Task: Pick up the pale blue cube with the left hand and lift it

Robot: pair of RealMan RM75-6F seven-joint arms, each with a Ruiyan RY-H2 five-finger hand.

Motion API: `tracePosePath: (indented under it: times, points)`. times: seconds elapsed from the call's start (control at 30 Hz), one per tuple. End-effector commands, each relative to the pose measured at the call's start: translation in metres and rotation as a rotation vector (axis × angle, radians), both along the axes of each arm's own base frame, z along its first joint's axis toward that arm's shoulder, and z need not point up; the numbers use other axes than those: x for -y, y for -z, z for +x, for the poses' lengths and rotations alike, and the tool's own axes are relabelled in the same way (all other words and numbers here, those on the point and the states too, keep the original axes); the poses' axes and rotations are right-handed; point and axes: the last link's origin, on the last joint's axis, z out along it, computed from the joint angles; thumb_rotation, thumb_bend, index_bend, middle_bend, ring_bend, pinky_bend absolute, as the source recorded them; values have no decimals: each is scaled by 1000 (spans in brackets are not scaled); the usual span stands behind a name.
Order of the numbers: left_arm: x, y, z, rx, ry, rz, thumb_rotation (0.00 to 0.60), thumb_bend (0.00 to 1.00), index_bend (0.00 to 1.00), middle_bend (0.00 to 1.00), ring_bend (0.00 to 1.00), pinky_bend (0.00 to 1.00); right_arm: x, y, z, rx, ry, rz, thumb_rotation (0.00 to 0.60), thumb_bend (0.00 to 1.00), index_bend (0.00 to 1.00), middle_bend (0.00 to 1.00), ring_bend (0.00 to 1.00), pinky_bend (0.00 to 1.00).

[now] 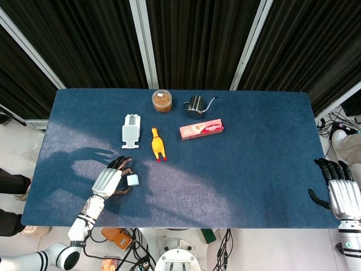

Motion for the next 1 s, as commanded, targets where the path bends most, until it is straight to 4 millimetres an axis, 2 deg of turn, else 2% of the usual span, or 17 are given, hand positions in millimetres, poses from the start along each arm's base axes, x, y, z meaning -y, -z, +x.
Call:
tracePosePath:
  times: [0.03, 0.2, 0.3, 0.47, 0.67, 0.83, 1.0]
  points:
    - [-1, -3, 0, 4, -1, 2, 600, 254, 456, 92, 41, 154, 0, 0, 0, 0, 0, -2, 600, 384, 215, 204, 193, 123]
    - [-5, -16, 3, -1, 10, 33, 600, 257, 472, 92, 41, 154, 0, -1, 0, 0, -1, -4, 600, 385, 215, 204, 193, 123]
    - [-9, -30, 7, -9, 30, 64, 600, 269, 475, 92, 40, 154, -1, -1, 0, -3, -4, -3, 600, 385, 215, 204, 193, 122]
    - [-20, -73, 23, 33, 64, 122, 600, 302, 476, 92, 40, 154, -1, 0, 1, -5, -5, -2, 600, 385, 215, 204, 193, 123]
    - [-26, -130, 53, 248, 68, 127, 600, 317, 477, 93, 40, 154, -2, 1, 1, -11, -9, 3, 600, 384, 215, 205, 193, 123]
    - [-20, -162, 72, 476, 2, 4, 600, 312, 477, 92, 40, 154, -2, 0, 1, -13, -8, 1, 600, 385, 215, 205, 193, 123]
    - [-19, -185, 77, 533, 3, -32, 600, 310, 477, 92, 40, 154, -2, 0, 1, -11, -5, 0, 600, 385, 215, 205, 193, 122]
